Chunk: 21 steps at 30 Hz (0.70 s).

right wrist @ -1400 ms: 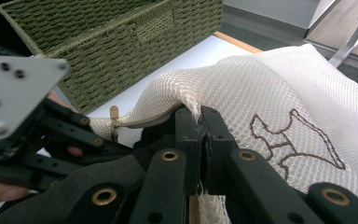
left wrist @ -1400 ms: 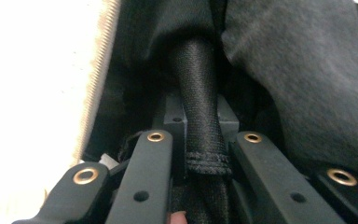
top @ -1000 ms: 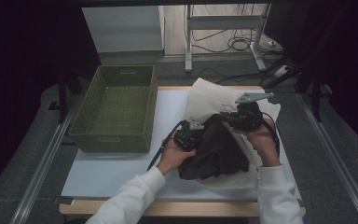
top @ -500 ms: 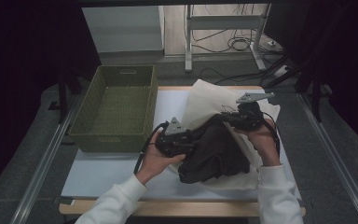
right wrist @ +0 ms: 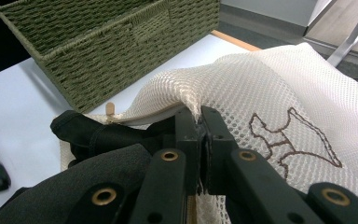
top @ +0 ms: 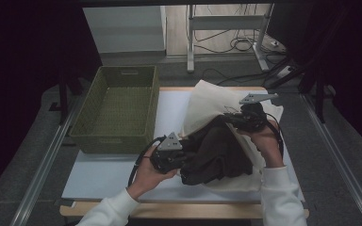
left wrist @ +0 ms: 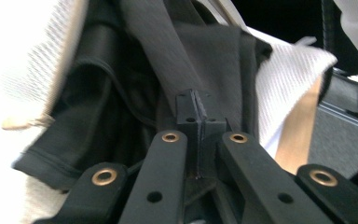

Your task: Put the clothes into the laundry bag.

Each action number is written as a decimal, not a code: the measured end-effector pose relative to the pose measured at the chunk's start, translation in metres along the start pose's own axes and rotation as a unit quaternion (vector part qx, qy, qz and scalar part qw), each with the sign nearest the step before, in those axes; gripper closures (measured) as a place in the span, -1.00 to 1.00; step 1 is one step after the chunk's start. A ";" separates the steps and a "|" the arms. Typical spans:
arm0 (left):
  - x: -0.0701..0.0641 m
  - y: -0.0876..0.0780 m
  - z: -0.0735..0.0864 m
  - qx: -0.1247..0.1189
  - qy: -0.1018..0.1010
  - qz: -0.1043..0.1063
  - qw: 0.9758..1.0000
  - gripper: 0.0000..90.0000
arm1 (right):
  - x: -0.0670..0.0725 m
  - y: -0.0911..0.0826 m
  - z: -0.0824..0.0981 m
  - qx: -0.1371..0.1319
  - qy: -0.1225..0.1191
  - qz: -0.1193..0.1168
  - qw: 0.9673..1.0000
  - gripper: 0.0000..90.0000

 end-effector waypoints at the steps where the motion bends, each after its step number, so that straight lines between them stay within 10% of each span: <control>1: -0.002 0.001 0.002 0.001 -0.003 0.008 1.000 0.99 | 0.000 0.000 0.000 0.000 0.001 0.000 1.000 0.93; 5: -0.007 0.005 0.007 0.007 -0.008 0.029 1.000 0.99 | -0.001 0.000 0.001 0.001 0.001 0.000 1.000 0.93; 21: 0.007 0.062 0.020 0.049 -0.006 0.001 0.999 0.99 | 0.000 0.000 0.000 0.001 -0.002 0.001 1.000 0.93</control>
Point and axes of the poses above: each handheld gripper's, and its own axes: y roughly forward along the jaws, z roughly out of its underside, x roughly to its left, the point moved 5 cm from there along y, roughly forward along the jaws, and after that the axes turned 4 degrees about -x, right-handed, at the moved point
